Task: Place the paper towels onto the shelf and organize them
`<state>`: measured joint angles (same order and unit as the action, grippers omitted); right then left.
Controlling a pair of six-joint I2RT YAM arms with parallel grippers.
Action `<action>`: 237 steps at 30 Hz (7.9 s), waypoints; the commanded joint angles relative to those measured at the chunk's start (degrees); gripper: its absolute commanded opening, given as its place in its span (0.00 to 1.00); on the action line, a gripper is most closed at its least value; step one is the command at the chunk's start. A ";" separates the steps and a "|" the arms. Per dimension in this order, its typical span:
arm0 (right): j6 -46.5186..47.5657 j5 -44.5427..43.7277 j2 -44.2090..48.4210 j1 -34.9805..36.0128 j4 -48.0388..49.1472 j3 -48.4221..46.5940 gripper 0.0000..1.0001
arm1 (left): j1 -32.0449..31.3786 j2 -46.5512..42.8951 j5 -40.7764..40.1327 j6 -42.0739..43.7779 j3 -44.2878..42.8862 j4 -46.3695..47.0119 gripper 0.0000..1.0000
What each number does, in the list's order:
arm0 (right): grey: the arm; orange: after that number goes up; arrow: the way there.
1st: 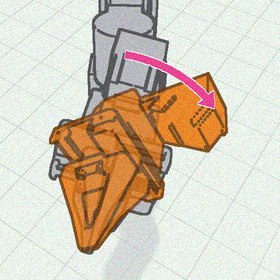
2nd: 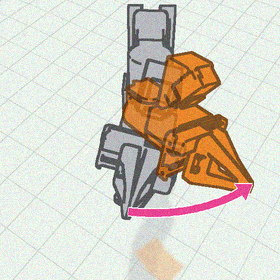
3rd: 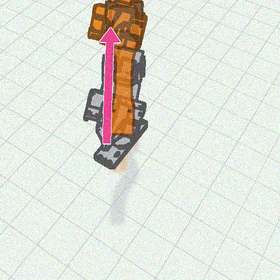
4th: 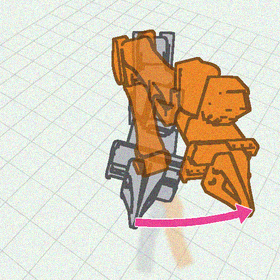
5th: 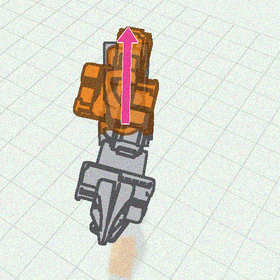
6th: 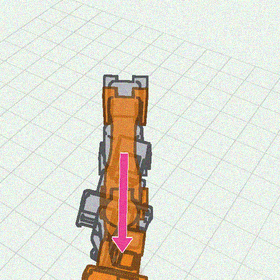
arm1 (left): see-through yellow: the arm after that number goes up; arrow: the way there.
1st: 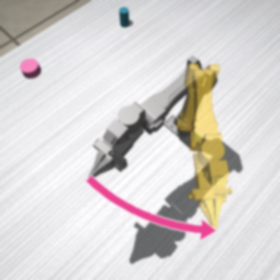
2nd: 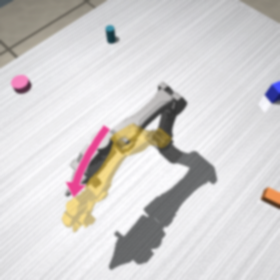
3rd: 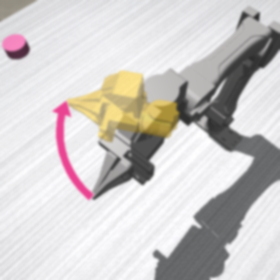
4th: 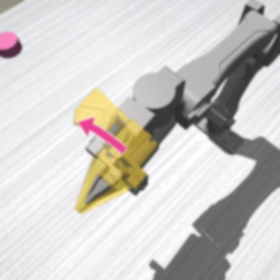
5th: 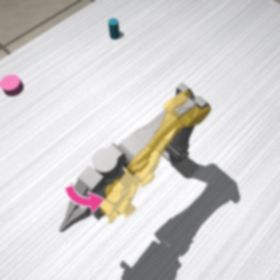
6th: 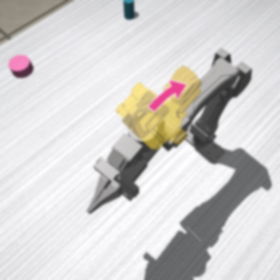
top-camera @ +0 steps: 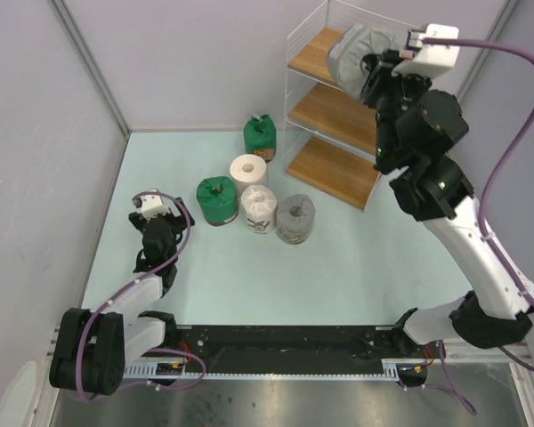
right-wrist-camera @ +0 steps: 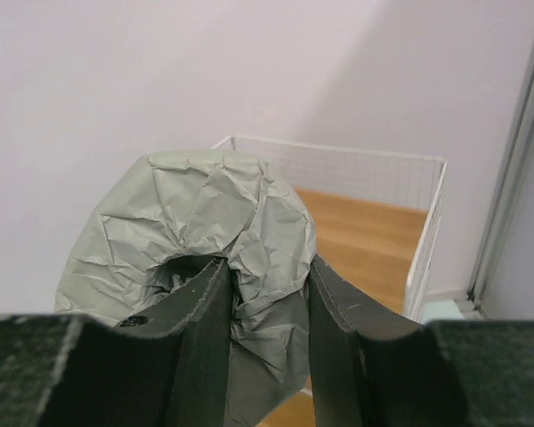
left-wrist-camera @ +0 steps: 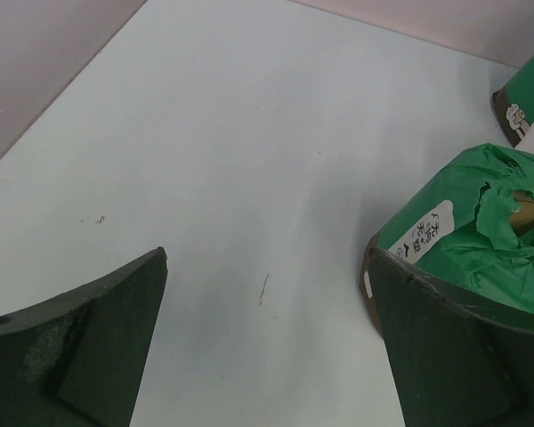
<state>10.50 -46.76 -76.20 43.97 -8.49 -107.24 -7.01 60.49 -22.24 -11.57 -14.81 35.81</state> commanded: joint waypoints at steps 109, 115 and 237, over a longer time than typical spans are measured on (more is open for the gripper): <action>-4.76 36.97 -11.26 -13.94 7.17 -4.32 0.84 | -0.11 4.99 2.38 0.85 -6.02 -1.36 1.00; -6.17 23.48 -6.77 -2.22 -0.45 6.94 0.87 | -0.11 5.25 2.46 0.85 -6.11 -1.45 1.00; -31.95 29.88 -18.45 -36.40 -20.16 -23.54 0.59 | -0.11 6.31 2.82 0.94 -6.81 -1.97 1.00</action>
<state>-18.65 -21.82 -94.13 8.58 -31.64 -129.36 -7.01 66.46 -20.29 -11.46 -19.09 33.10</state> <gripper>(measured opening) 0.577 0.996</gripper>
